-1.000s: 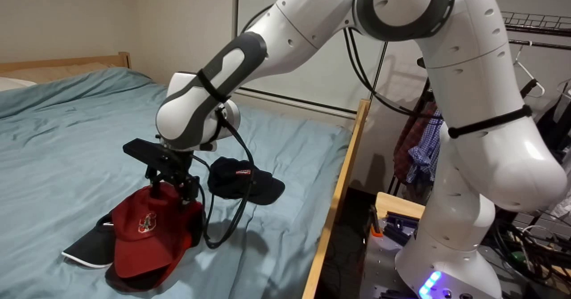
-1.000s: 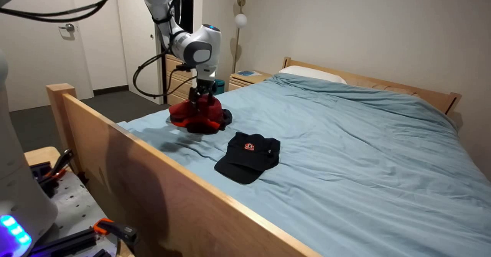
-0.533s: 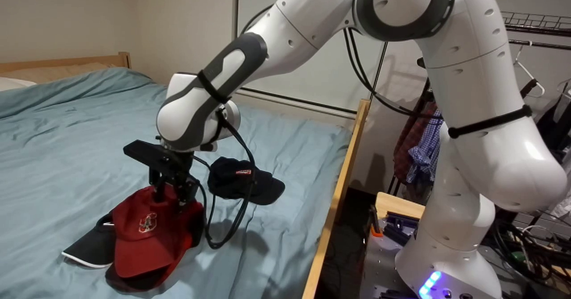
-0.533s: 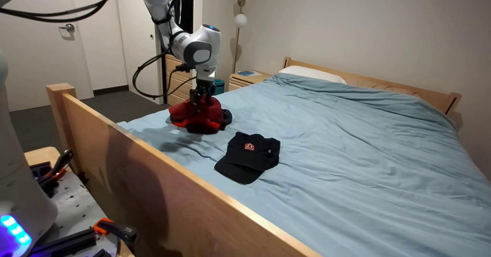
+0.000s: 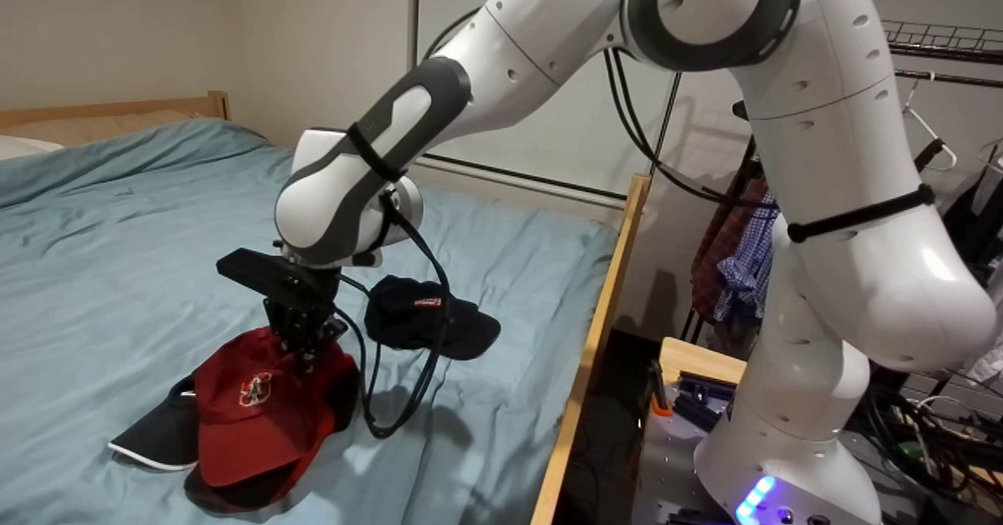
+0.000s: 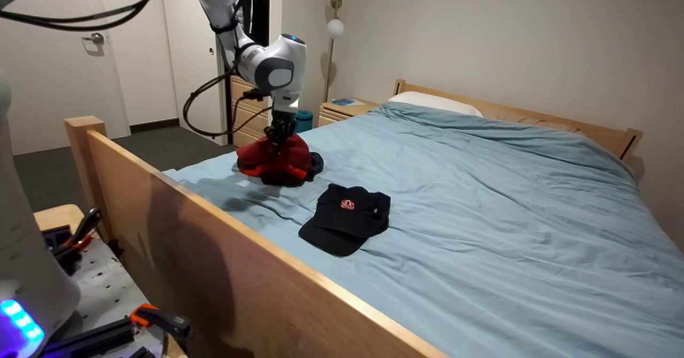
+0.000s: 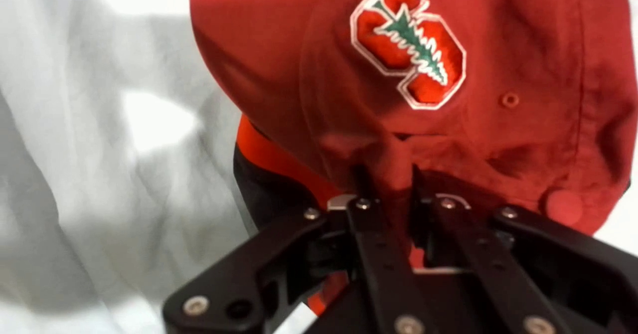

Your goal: Pick the red cap and place it on the left then remove it from the top of the black cap

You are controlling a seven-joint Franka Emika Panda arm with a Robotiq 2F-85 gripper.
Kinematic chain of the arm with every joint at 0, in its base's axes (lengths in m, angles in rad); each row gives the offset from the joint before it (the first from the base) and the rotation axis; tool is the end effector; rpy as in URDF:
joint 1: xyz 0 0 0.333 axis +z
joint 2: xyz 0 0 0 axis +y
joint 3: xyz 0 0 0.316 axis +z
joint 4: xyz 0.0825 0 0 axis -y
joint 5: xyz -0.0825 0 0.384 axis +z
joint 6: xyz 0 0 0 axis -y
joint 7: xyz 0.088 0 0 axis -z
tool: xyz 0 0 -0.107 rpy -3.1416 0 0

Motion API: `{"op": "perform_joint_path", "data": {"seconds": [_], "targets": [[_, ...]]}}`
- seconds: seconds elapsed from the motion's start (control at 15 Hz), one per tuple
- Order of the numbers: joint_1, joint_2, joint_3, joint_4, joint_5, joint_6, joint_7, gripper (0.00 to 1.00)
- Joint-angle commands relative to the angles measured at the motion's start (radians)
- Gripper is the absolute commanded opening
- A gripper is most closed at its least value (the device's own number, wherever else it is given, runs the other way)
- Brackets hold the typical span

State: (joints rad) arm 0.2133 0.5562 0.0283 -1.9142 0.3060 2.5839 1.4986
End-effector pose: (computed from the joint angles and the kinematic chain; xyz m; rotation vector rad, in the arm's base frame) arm 0.6222 0.1468 0.2116 -2.1318 2.0127 0.1091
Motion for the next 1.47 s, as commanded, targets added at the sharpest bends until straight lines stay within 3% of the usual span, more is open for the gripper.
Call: {"op": "perform_joint_path", "data": {"seconds": [0.0, 0.33, 0.8, 1.4], "targets": [[0.019, -0.121, -0.016, -0.095, -0.045, -0.006, 0.011, 0.03], [0.007, -0.218, 0.004, -0.178, -0.063, -0.01, -0.012, 0.05], [-0.021, -0.143, 0.055, -0.14, -0.002, 0.0, -0.055, 0.05], [-0.006, -0.09, 0.003, -0.128, -0.025, 0.115, 0.0, 0.05]]}}
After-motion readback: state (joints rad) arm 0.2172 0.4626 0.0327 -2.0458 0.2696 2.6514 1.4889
